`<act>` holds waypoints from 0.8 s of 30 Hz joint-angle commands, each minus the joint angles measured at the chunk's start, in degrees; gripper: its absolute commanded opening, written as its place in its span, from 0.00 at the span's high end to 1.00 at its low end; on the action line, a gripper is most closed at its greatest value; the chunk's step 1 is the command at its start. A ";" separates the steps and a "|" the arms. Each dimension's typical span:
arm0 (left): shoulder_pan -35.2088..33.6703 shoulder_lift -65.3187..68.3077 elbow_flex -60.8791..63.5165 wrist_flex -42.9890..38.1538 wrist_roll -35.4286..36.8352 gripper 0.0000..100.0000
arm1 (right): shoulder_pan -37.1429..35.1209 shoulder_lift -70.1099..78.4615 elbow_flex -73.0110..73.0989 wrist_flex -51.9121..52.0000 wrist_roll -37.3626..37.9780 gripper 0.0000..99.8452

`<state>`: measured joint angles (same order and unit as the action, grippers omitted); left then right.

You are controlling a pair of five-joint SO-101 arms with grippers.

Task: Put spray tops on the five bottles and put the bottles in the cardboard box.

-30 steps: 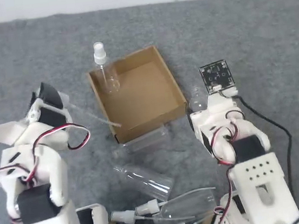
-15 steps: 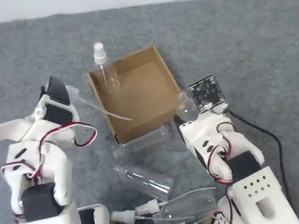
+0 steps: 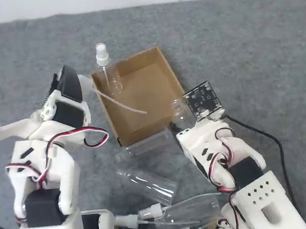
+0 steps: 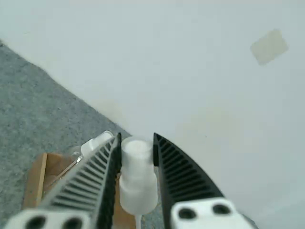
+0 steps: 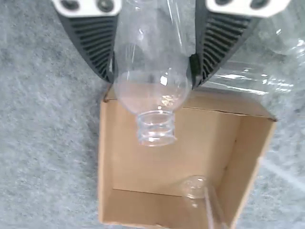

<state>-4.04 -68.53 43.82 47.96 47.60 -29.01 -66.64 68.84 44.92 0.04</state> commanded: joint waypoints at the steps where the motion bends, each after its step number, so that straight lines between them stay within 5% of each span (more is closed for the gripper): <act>1: 0.26 -1.67 -3.21 -2.73 0.44 0.99 | -2.24 -1.80 1.05 -3.21 0.79 0.96; 11: 0.18 -1.67 -2.77 -2.46 4.22 0.99 | -5.67 -1.80 10.20 -18.86 9.76 0.96; 24: -1.49 -1.67 0.22 -2.02 4.31 0.99 | -7.96 -1.80 11.08 -20.26 14.42 0.96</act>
<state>-4.04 -68.53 43.82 47.25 51.38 -35.43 -66.73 80.44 26.29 12.53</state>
